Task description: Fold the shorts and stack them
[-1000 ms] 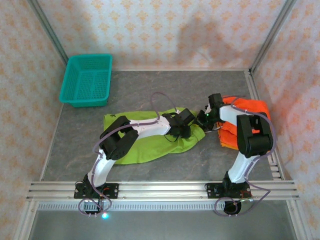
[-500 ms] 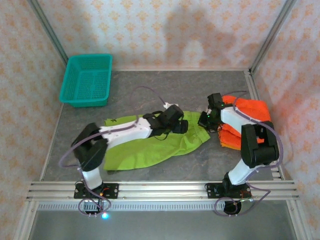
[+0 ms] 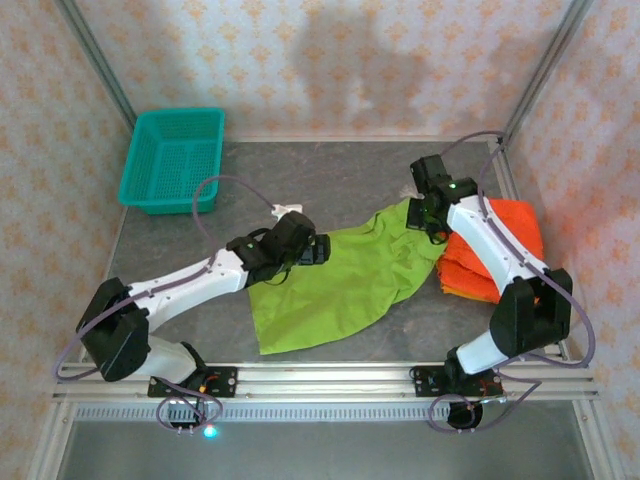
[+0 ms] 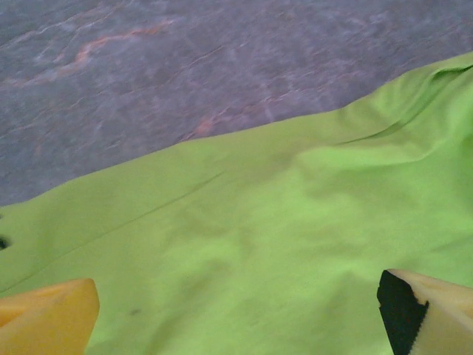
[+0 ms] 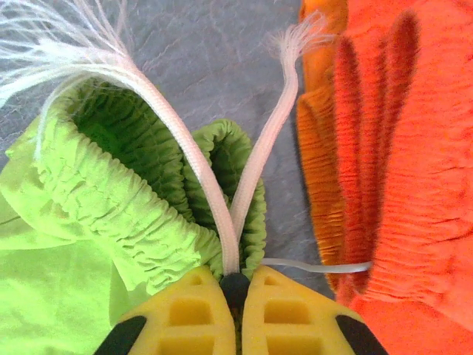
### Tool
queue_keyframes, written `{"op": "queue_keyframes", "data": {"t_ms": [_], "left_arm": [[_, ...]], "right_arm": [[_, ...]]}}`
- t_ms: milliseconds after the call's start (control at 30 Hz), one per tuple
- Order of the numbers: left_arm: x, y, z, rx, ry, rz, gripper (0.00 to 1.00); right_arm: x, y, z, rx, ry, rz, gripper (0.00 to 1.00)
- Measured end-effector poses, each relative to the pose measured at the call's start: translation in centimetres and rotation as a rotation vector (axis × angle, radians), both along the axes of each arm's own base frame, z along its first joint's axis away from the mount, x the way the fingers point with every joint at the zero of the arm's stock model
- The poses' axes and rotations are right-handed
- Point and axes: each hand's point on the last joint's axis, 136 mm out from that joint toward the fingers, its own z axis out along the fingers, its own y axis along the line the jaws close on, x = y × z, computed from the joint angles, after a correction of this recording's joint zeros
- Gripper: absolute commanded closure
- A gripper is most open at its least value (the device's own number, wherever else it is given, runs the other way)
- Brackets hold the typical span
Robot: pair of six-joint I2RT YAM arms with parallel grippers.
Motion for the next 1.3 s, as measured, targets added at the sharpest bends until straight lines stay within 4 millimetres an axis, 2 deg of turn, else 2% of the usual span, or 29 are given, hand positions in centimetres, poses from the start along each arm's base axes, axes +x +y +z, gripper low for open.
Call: {"op": "queue_keyframes", "data": {"t_ms": [200,500,633,767,933,1167,1300], "left_arm": [[-0.7,1.8,-0.6,0.004,0.004,0.027,0.03],[-1.4,2.5,-2.3,0.021,0.035,0.036,0.03],[-1.4,2.4,-2.4,0.007,0.034,0.037,0.04],[-1.5,1.8,-2.8,-0.024,0.044,0.026,0.11],[-1.4,0.5,-4.4,-0.067,0.090,0.015,0.28],[-1.7,-1.3,-8.5,-0.105,0.205,0.014,0.55],[-1.8,-2.0,-10.2,-0.124,0.249,0.023,0.64]], "right_arm": [[-0.1,-1.1,3.1,-0.139,-0.034,0.014,1.00],[0.2,-4.3,7.9,-0.364,-0.102,-0.012,1.00],[0.1,-4.7,9.2,-0.446,-0.127,-0.009,1.00],[-0.3,-3.2,9.9,-0.517,-0.152,0.039,1.00],[-0.8,-0.8,10.3,-0.571,-0.186,0.097,1.00],[-1.3,2.0,8.6,-0.617,-0.171,0.149,1.00],[-1.5,3.6,7.4,-0.631,-0.155,0.179,1.00]]}}
